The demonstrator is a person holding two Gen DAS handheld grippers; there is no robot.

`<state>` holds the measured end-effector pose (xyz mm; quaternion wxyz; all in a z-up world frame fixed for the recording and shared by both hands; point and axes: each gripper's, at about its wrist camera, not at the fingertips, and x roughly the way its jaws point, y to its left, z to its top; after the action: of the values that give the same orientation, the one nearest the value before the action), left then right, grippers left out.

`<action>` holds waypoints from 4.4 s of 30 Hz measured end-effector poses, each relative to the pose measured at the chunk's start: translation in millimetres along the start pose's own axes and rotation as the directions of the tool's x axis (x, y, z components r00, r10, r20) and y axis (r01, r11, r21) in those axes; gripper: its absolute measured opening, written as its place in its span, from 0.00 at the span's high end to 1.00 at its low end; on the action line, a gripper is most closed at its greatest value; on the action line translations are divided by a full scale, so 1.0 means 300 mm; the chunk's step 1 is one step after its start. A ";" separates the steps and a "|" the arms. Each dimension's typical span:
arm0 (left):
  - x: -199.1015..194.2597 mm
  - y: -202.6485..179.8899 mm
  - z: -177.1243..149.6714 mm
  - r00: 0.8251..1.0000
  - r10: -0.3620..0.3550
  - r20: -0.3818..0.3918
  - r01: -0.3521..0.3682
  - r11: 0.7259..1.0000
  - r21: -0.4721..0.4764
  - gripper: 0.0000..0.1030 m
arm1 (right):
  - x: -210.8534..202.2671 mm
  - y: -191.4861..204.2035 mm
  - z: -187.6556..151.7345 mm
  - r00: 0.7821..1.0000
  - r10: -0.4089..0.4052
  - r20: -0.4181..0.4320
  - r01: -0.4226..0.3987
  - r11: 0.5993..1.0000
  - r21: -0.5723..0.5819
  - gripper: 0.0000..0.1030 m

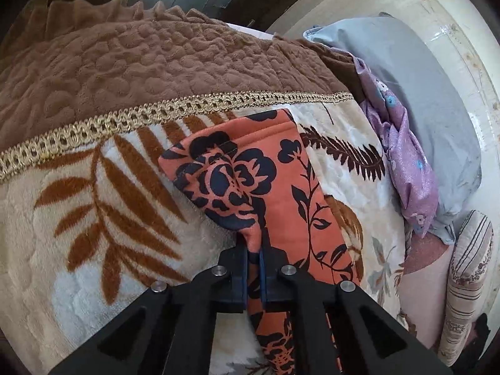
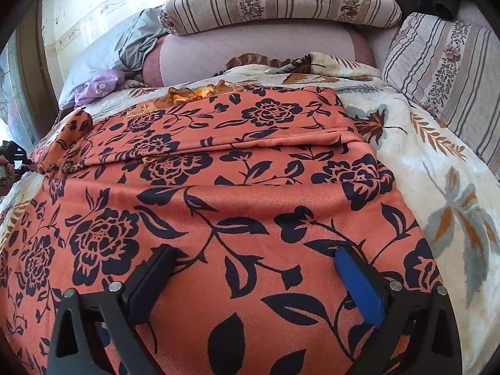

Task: Fold small clothes

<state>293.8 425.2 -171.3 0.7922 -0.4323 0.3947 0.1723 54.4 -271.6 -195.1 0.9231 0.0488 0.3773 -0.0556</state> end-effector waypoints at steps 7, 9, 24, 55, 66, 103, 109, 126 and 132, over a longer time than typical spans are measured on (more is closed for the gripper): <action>-0.407 -0.431 -0.217 0.967 -0.098 0.236 -0.022 0.889 0.458 0.95 | -0.004 -0.008 -0.005 1.000 0.016 0.014 -0.016 1.000 0.013 0.00; -0.556 -0.566 -0.351 0.944 -0.215 0.252 0.035 0.821 0.570 0.95 | -0.005 -0.011 -0.006 1.000 0.021 0.018 -0.022 1.000 0.018 0.00; -0.462 -1.052 -1.527 0.941 -0.199 -0.275 0.326 0.310 0.893 0.42 | -0.021 -0.050 -0.001 0.994 0.103 0.030 -0.105 0.991 0.079 0.00; -0.292 -0.407 -1.006 0.979 -0.177 -0.102 0.200 0.723 0.662 0.32 | 0.154 -0.029 0.649 0.971 -0.063 -0.232 0.059 0.998 -0.023 0.88; -0.108 -0.522 -1.110 0.990 0.073 -0.119 0.050 0.613 0.789 0.29 | 0.158 -0.221 0.493 0.964 0.099 -0.247 -0.037 0.969 0.245 0.38; -0.250 -0.521 -1.122 0.995 -0.072 -0.064 0.096 0.658 0.747 0.19 | 0.261 -0.238 0.468 0.856 0.439 -0.273 -0.259 0.821 0.508 0.63; -0.229 -0.594 -1.134 0.991 -0.101 -0.091 0.135 0.644 0.753 0.19 | 0.167 -0.252 0.529 0.843 0.505 -0.184 -0.358 0.783 0.509 0.26; -0.324 -0.517 -1.179 0.996 -0.029 -0.085 0.088 0.516 0.852 0.08 | 0.037 -0.490 0.392 0.883 0.439 -0.165 -0.275 0.769 0.576 0.26; -0.608 -0.230 -1.138 0.985 -0.064 -0.162 0.167 0.600 0.782 0.08 | -0.257 -0.553 0.071 0.826 0.517 -0.224 -0.314 0.753 0.578 0.26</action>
<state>58.9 118.2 -99.6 0.8865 -0.0711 0.4468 -0.0973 -8.7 -433.3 -133.9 0.7749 0.3887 0.4940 0.0659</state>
